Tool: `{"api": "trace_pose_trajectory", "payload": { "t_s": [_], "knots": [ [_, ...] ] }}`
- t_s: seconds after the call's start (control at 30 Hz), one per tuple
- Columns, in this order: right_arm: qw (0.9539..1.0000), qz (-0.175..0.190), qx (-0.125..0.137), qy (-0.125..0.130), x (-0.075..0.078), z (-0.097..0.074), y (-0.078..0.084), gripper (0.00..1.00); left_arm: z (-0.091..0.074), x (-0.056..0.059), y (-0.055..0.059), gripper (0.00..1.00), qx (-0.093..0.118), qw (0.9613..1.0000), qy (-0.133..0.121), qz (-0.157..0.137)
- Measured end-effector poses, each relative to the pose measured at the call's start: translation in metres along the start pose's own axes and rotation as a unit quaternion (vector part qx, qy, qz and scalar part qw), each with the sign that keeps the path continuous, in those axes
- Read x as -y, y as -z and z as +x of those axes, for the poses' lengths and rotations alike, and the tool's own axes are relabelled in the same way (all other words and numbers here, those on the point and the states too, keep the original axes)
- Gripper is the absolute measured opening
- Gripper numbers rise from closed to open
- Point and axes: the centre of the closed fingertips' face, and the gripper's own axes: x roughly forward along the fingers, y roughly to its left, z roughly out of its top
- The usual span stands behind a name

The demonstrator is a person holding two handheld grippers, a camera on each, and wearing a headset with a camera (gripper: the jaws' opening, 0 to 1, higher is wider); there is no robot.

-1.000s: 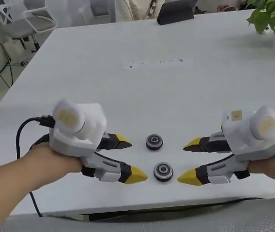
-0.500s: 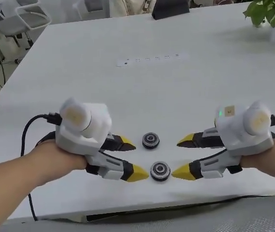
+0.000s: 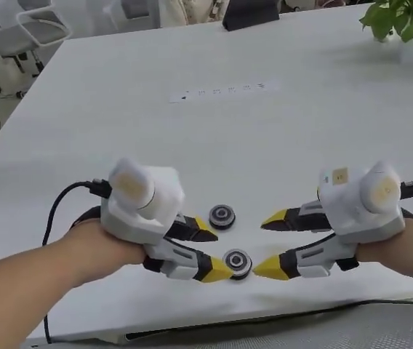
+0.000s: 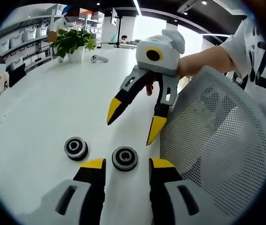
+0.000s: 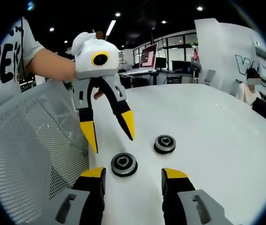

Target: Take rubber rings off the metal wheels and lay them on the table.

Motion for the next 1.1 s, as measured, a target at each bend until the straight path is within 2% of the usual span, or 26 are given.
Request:
{"api": "trace_pose_trajectory", "payload": {
  "t_s": [0.57,0.83,1.1],
  "knots": [
    [1.0,-0.002,-0.004,-0.003,-0.002,0.0,0.003,0.46,0.016,0.004,-0.001,0.24,-0.004,1.0,0.002,0.0],
    [0.9999,-0.004,-0.008,-0.005,-0.003,-0.001,0.005,0.46,0.022,0.0,0.003,0.17,-0.009,0.9999,-0.006,0.004],
    [0.9999,-0.002,-0.008,-0.009,-0.005,0.001,0.007,0.46,0.022,-0.005,0.003,0.11,-0.006,0.9993,-0.023,0.028]
  ]
}}
